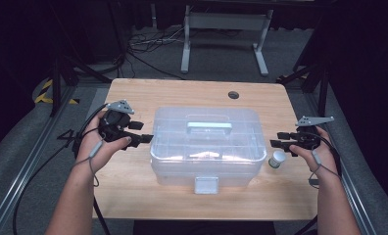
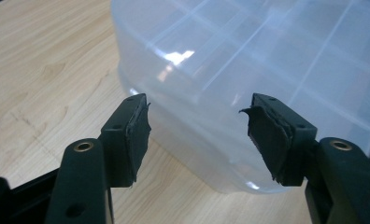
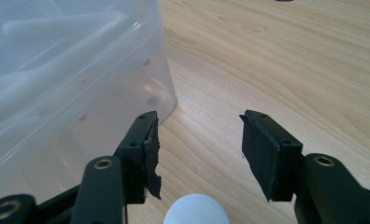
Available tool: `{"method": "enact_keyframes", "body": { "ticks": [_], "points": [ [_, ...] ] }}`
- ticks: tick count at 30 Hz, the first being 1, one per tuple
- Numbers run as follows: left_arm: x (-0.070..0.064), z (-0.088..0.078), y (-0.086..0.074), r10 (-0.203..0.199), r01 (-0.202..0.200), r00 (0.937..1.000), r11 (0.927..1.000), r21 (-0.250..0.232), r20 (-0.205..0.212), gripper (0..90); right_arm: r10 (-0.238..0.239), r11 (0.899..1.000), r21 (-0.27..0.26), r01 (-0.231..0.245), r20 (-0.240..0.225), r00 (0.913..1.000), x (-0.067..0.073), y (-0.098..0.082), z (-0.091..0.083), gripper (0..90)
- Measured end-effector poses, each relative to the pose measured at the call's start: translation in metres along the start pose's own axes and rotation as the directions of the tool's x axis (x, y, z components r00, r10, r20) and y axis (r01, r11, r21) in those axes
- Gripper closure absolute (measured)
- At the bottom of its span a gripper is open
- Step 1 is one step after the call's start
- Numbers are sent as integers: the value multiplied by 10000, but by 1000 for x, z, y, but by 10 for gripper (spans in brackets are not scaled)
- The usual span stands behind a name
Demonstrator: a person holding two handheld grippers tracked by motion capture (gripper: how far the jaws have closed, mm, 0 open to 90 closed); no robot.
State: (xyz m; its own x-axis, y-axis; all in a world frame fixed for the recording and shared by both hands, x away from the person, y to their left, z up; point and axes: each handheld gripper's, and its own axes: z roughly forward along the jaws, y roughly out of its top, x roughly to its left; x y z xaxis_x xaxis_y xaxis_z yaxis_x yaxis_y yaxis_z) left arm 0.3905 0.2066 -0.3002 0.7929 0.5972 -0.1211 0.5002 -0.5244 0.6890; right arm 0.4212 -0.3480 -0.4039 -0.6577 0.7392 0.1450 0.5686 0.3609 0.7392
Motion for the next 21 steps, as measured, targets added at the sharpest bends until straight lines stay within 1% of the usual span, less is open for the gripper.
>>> {"method": "enact_keyframes", "body": {
  "ticks": [1,2,3,4,5,8,9,13,15,18,21],
  "points": [
    [-2,-1,4,-21,21,10000,9999,-142,45,390,15,10000,26,-15,-12,10000,1,0,0,467],
    [-3,-2,7,79,-77,9999,9998,-177,110,388,-11,10000,23,11,-10,10000,1,-1,1,466],
    [-7,0,12,196,-192,9994,9997,-139,272,384,-18,10000,17,18,2,10000,1,-1,1,466],
    [-8,1,15,341,-339,9989,9994,-77,332,380,-2,10000,45,2,-11,10000,1,-2,1,466],
    [-11,4,19,381,-380,9981,9993,-39,477,378,23,10000,61,-23,-9,10000,1,-2,1,465],
    [-16,9,29,566,-559,9960,9984,-120,686,366,58,9999,82,-58,-3,10000,1,-4,1,463],
    [-18,11,32,529,-521,9958,9986,-136,742,363,84,9999,76,-85,28,10000,1,-4,1,463],
    [-22,21,42,654,-646,9926,9978,-119,1019,355,107,9999,52,-107,36,9999,1,-4,1,460],
    [-26,26,48,758,-753,9895,9971,-86,1232,350,98,9999,65,-98,35,9999,1,-4,1,460],
    [-31,36,56,740,-712,9851,9972,-235,1554,318,137,9999,65,-137,32,9999,0,-4,2,459],
    [-33,45,63,706,-677,9814,9975,-220,1786,289,124,9999,50,-124,11,9999,0,-5,2,458]
  ]
}}
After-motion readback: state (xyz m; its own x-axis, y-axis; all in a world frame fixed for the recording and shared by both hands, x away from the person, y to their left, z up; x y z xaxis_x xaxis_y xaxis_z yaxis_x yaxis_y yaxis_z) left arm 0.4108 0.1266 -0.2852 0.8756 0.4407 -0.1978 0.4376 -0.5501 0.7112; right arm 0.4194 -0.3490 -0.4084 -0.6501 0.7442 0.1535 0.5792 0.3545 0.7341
